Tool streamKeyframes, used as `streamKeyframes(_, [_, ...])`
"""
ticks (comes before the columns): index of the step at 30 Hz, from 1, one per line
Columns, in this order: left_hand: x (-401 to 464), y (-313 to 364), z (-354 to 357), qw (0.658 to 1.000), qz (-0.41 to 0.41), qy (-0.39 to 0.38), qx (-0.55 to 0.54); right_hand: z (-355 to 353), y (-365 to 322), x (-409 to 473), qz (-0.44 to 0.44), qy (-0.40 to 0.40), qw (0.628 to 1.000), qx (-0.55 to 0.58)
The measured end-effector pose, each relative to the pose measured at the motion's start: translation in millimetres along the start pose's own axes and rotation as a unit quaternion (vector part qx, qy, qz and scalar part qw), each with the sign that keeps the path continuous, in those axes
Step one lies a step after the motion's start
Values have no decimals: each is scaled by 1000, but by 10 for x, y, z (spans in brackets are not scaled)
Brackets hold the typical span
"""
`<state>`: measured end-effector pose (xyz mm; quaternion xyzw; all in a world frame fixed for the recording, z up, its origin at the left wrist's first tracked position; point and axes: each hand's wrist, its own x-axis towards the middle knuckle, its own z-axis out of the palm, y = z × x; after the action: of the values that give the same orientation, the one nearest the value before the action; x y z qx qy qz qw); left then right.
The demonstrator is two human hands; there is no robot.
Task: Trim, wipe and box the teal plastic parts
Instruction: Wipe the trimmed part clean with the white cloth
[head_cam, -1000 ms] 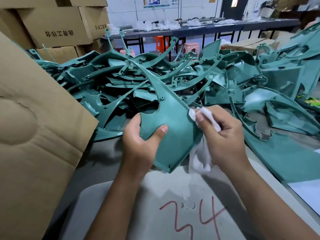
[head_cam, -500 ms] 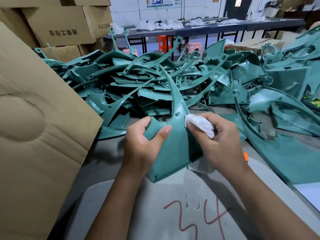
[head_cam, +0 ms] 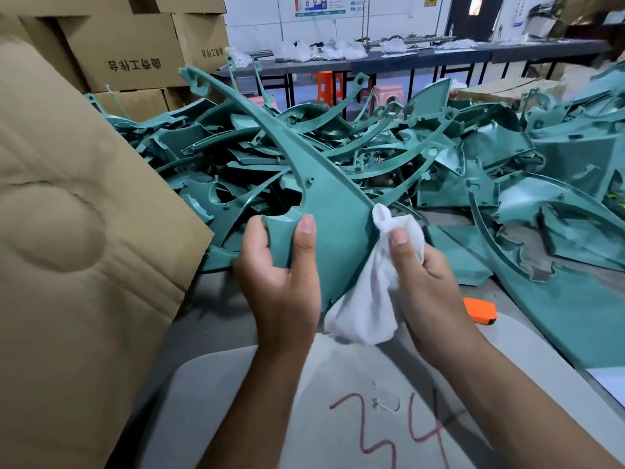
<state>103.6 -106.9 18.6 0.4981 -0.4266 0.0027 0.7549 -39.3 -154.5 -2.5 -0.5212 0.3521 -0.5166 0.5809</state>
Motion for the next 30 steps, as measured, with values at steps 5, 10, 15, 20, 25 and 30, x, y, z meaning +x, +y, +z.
streamKeyframes(5, [-67, 67, 94, 995, 8, 103, -13, 146, 37, -115, -17, -60, 993, -100])
streamKeyframes(10, [125, 45, 15, 981, -27, 191, -25, 251, 42, -254, 8, -187, 972, -143])
streamKeyframes(15, [224, -16, -76, 985, 5, 174, 20, 94, -69, -222, 18, -325, 908, -264])
streamKeyframes(20, [283, -119, -273, 989, 89, 5, 117, -28, -178, -67, -39, -32, 999, 1])
streamKeyframes(25, [268, -50, -217, 961, 151, -181, 145, -174, -220, 68, -162, 147, 974, 51])
streamKeyframes(30, [54, -62, -16, 934, 155, -266, 183, -166, -163, 57, -113, 58, 991, -48])
